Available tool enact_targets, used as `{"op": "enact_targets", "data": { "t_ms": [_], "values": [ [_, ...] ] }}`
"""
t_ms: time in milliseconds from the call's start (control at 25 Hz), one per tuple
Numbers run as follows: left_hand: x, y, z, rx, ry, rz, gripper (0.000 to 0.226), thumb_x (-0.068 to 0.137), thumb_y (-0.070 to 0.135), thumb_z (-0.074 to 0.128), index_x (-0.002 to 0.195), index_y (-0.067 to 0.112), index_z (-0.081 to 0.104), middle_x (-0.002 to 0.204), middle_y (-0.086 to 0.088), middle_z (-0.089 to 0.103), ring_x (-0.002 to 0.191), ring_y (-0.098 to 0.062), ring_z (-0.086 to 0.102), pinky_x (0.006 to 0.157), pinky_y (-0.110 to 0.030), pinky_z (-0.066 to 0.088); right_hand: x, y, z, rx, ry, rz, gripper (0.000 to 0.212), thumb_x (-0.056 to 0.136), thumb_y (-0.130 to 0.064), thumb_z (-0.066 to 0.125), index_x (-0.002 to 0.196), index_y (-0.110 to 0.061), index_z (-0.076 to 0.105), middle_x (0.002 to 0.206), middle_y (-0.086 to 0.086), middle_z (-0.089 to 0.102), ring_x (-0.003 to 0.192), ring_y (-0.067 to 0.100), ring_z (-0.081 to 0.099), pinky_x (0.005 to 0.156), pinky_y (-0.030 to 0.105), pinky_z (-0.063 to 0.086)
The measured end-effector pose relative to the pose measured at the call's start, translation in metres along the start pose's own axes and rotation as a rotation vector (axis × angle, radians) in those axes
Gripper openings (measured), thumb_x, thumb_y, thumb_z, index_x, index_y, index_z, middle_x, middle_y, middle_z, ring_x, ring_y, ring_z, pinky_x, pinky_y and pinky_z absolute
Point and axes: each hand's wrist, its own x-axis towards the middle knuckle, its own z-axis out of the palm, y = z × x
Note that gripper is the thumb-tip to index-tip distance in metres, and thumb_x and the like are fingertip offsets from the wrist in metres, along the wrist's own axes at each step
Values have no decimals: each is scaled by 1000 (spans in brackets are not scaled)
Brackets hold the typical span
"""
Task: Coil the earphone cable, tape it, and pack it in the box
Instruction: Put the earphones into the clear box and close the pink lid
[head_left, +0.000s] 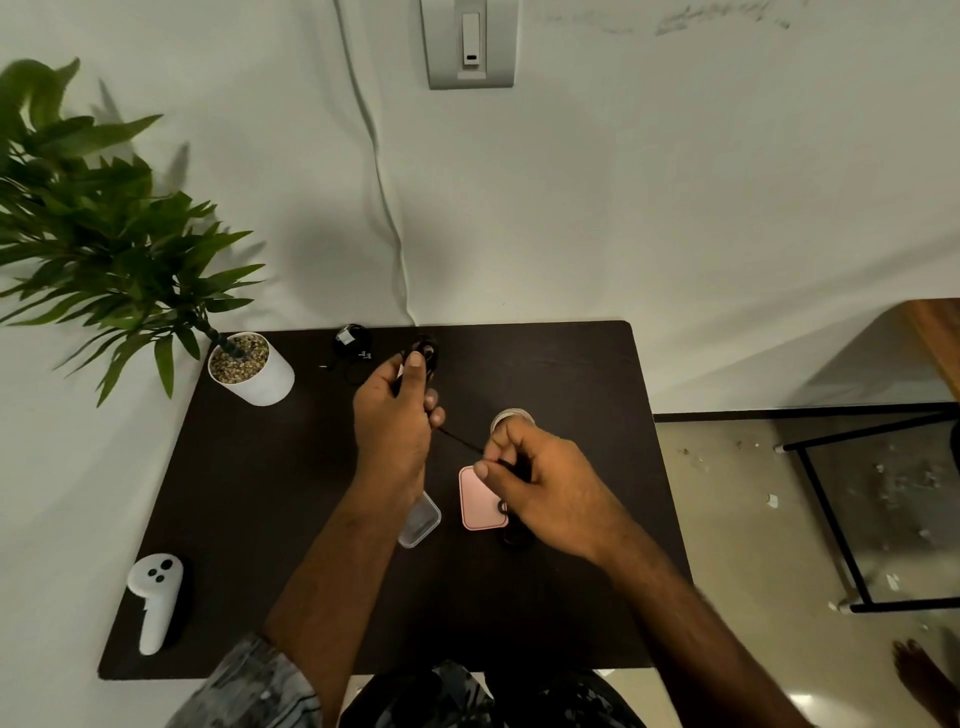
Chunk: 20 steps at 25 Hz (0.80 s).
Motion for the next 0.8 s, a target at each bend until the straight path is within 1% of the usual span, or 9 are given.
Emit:
{"op": "enact_targets", "data": {
  "t_ms": [120,200,280,360,440,520,680,760,800],
  "values": [
    [3,-13,-9,366,-217,3,21,105,25,53,113,18,71,69,2,52,57,-8,44,53,-27,38,8,1,-7,-67,12,-112,15,103,-18,64,113,-28,68,93,-15,69,88,-1,67,80,18,57],
    [-4,-19,-6,376,-390,-107,24,106,24,51,103,14,73,62,1,49,54,-10,42,52,-27,36,16,2,-10,-92,107,-138,19,102,-14,66,118,-25,68,98,-13,71,89,2,69,83,21,59],
    [-11,-21,-1,333,-476,-203,31,107,22,47,91,11,70,59,0,47,54,-11,40,52,-26,34,22,5,-9,-90,195,-146,19,100,-13,68,116,-23,69,100,-10,72,92,4,71,85,24,61],
    [-11,-24,0,384,-508,-250,33,108,22,43,92,9,69,65,-2,54,58,-11,44,56,-27,37,24,12,-6,-100,225,-176,16,99,-12,70,113,-21,71,100,-9,73,92,4,71,85,23,61],
    [-8,-26,-1,436,-542,-272,32,109,20,41,97,7,68,73,-3,61,61,-10,48,59,-26,41,25,20,-1,-207,246,-249,13,99,-13,70,110,-19,72,101,-8,71,91,1,65,85,20,57],
    [-4,-28,-4,472,-565,-270,33,109,20,39,96,7,67,74,-2,60,64,-10,49,62,-25,42,25,27,5,-275,248,-275,14,98,-17,71,112,-19,72,105,-6,69,94,1,60,85,20,55],
    [-2,-34,-7,561,-580,-235,37,110,28,39,92,12,67,72,0,61,67,-10,52,69,-29,42,26,36,10,-292,243,-200,35,98,-23,72,132,-26,66,129,-4,51,109,-3,49,87,2,42],
    [0,-37,-9,541,-579,-264,37,110,30,39,94,11,67,71,0,59,69,-13,56,71,-32,48,29,39,9,-275,197,-180,41,98,-23,72,138,-28,65,138,-4,53,121,-2,49,95,0,36],
    [2,-39,-11,512,-589,-299,36,110,29,40,94,11,66,69,0,57,66,-13,56,69,-32,50,31,40,8,-248,172,-175,38,98,-22,72,136,-27,68,138,-5,59,123,-2,52,97,0,37]
  ]
}}
